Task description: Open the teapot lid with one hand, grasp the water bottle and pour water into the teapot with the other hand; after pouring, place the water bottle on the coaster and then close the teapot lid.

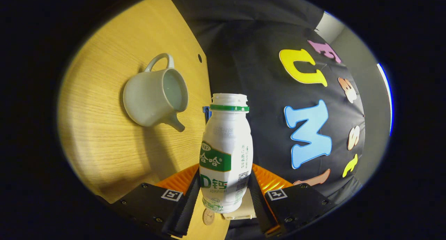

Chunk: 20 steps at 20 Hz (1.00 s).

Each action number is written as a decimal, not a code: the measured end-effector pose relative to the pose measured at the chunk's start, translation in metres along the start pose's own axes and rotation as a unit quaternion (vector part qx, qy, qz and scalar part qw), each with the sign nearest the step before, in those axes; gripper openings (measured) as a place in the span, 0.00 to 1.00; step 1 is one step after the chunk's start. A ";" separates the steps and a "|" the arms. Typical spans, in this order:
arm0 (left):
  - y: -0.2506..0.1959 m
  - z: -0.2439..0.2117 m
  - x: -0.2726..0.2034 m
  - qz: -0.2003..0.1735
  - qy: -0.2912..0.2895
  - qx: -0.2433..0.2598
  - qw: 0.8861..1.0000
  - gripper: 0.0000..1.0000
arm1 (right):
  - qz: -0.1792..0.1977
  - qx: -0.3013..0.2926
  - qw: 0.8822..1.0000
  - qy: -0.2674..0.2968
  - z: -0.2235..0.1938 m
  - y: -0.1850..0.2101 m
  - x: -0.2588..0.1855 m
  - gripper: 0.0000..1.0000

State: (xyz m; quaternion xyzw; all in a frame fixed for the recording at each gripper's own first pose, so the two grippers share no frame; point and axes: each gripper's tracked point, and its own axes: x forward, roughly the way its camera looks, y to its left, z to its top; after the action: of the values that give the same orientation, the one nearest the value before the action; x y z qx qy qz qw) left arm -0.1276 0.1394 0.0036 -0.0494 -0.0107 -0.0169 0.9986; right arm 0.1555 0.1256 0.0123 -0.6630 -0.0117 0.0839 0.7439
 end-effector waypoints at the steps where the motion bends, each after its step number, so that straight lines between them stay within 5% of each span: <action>1: 0.001 -0.003 0.002 0.001 0.003 -0.001 1.000 0.11 | -0.006 -0.012 1.000 -0.003 0.001 -0.002 0.001 0.73; 20: 0.007 -0.012 0.005 0.002 0.015 -0.010 1.000 0.15 | -0.038 -0.172 0.984 -0.016 0.011 -0.024 0.007 0.73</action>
State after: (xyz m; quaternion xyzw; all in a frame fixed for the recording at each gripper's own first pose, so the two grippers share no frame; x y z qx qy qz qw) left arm -0.1217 0.1447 -0.0088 -0.0589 0.0046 -0.0154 0.9981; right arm 0.1634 0.1347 0.0364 -0.7785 -0.0635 0.0626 0.6213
